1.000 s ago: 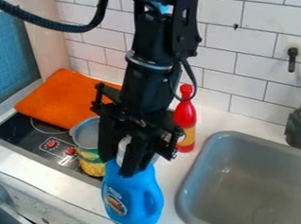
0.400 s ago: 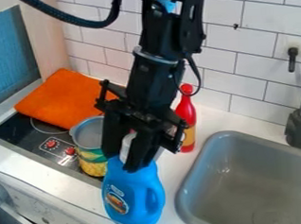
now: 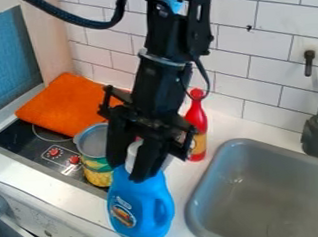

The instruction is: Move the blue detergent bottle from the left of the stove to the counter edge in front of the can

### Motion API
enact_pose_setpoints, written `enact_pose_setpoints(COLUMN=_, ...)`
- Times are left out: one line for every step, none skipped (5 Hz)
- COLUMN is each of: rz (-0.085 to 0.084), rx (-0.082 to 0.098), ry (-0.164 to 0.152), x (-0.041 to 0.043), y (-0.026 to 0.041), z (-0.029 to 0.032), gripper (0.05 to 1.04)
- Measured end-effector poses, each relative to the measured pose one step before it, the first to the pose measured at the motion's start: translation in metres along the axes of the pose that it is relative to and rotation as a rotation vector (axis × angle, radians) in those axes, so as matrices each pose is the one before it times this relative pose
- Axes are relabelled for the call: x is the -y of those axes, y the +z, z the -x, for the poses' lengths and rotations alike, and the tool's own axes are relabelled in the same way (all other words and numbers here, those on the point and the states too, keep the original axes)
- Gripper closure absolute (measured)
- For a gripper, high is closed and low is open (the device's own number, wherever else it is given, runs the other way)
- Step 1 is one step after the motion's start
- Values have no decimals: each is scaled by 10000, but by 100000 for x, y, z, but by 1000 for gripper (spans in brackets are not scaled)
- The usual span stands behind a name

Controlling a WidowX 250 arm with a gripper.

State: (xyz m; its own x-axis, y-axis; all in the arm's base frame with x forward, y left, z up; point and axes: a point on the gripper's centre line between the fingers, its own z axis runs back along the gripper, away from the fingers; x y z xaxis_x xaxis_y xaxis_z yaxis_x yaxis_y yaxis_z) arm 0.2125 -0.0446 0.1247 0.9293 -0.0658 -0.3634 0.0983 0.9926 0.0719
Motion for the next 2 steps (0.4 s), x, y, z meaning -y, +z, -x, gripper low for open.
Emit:
enact_pose_setpoints(rz=24, rx=-20, ry=45, x=-38, y=130, z=-56, gripper=543)
enact_pose_setpoints(rz=64, rx=-105, ry=217, x=-348, y=-70, z=26, gripper=230)
